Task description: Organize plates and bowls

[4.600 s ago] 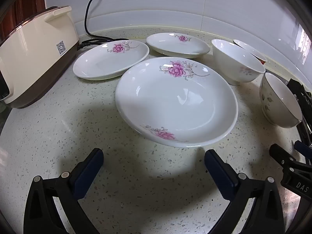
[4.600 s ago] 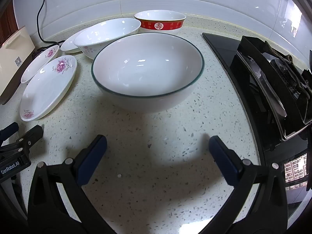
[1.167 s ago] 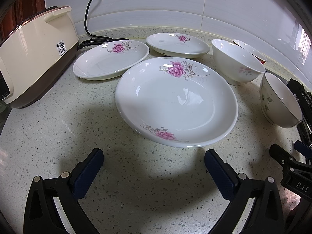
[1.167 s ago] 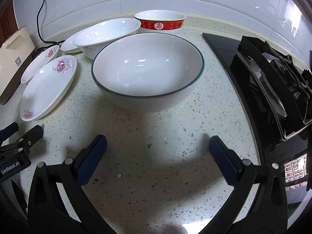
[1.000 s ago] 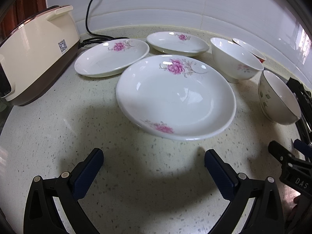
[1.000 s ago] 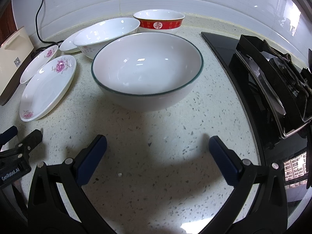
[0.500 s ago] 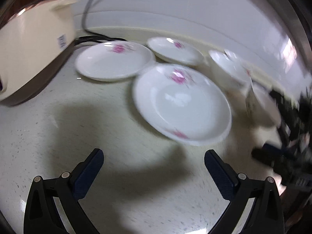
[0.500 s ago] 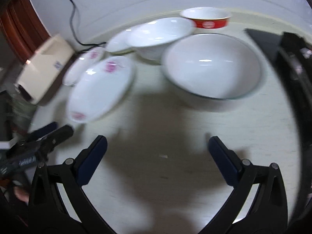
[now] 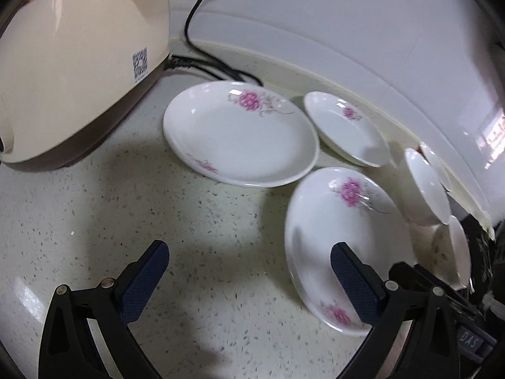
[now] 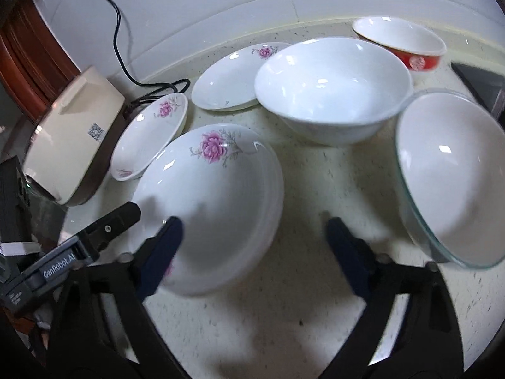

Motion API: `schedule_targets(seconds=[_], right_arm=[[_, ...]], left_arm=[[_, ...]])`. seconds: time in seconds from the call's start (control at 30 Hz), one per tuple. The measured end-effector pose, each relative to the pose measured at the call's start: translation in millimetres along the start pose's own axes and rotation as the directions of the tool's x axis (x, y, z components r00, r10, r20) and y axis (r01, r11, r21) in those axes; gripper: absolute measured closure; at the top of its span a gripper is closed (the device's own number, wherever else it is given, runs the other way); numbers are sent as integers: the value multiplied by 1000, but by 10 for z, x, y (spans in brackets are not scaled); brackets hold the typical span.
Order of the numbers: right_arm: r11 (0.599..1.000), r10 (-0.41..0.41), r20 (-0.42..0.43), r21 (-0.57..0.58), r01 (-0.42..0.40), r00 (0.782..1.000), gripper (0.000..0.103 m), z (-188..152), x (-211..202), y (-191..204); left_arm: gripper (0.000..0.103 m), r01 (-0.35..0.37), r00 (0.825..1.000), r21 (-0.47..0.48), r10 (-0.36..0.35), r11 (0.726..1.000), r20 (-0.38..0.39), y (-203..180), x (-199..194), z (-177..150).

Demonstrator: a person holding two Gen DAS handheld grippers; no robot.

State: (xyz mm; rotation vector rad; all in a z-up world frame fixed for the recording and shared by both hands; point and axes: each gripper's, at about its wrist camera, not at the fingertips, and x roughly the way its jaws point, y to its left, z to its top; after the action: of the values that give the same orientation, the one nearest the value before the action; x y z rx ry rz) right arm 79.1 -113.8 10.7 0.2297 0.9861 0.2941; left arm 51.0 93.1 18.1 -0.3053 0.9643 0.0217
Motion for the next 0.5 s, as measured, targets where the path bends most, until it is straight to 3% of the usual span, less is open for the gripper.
schedule_targets(seconds=[0.1, 0.17, 0.27, 0.33, 0.37, 0.5], right_arm=[[1000, 2, 13, -2, -2, 1000, 28, 29, 5, -5], [1000, 20, 21, 5, -20, 1000, 45, 49, 25, -17], [999, 43, 24, 9, -43, 999, 62, 73, 78, -23], [999, 46, 31, 11, -47, 998, 73, 61, 89, -45], [997, 69, 30, 23, -70, 997, 78, 54, 90, -77], [985, 151, 32, 75, -153, 988, 83, 39, 91, -230]], left_arm=[[15, -49, 999, 11, 49, 999, 11, -38, 61, 4], [26, -72, 997, 21, 71, 997, 25, -61, 81, 21], [41, -51, 998, 34, 50, 998, 32, -125, 112, 24], [72, -16, 999, 53, 15, 998, 32, -191, 110, 2], [83, 4, 1000, 58, -6, 998, 31, -230, 118, -10], [83, -42, 997, 57, 38, 997, 73, -300, 111, -66]])
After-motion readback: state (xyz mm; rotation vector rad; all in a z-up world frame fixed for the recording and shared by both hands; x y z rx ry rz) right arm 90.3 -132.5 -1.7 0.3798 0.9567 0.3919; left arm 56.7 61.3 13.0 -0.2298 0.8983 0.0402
